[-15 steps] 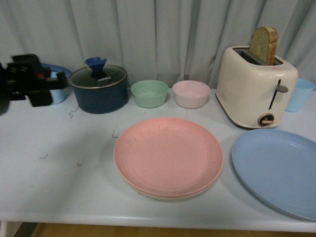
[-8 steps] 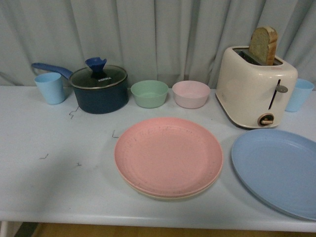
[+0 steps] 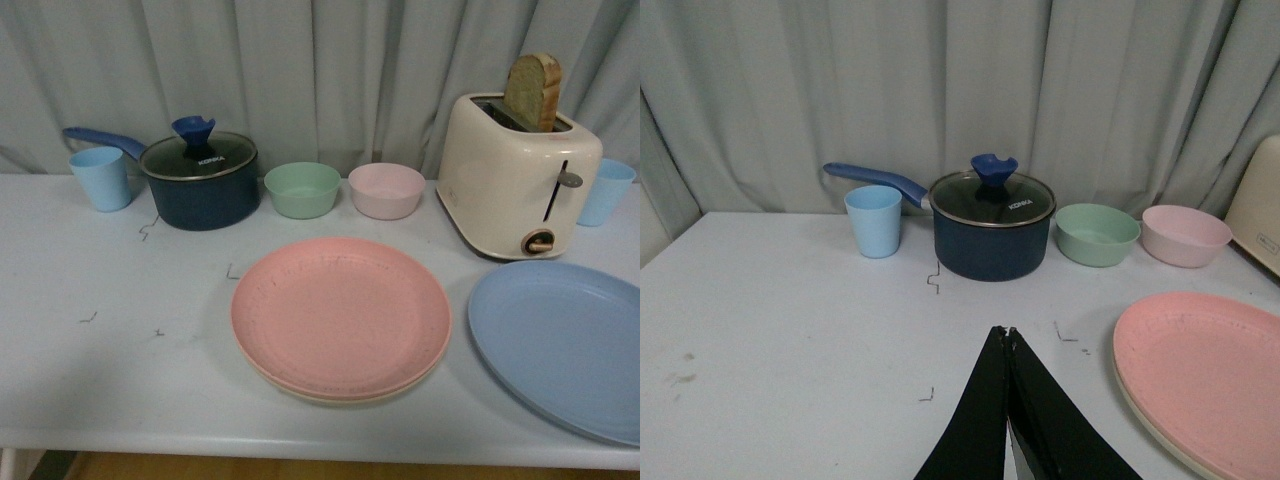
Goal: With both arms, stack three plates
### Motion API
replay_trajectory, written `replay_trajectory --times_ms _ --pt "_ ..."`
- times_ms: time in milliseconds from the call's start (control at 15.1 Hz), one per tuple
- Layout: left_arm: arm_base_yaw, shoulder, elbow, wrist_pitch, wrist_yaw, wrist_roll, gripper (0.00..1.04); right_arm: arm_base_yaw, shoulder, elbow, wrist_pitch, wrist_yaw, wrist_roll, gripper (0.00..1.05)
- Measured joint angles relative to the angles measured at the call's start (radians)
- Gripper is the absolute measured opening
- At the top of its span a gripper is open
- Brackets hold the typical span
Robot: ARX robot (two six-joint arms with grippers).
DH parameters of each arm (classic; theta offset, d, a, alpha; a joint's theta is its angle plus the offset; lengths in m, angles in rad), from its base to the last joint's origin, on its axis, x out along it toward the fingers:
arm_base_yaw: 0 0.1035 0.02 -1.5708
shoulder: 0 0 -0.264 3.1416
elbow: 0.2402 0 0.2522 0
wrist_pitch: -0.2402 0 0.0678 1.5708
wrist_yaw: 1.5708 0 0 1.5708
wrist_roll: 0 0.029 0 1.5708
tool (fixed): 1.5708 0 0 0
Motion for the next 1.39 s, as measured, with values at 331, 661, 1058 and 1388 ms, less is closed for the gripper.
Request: replay_trajectory --times_ms 331,661,1058,1388 --pt "0.000 -0.252 -0.019 -0.220 0.000 0.000 0.02 0.000 0.000 0.000 0.000 0.000 0.000 0.98" --pt "0.000 -0.443 -0.019 -0.401 0.000 0.000 0.02 0.000 0.000 0.000 0.000 0.000 0.000 0.98" --pt "0.000 -0.597 -0.019 -0.553 0.000 0.000 0.02 0.000 0.000 0.000 0.000 0.000 0.000 0.98" --pt "0.000 -0.792 -0.018 -0.801 0.002 0.000 0.02 0.000 0.000 0.000 0.000 0.000 0.000 0.98"
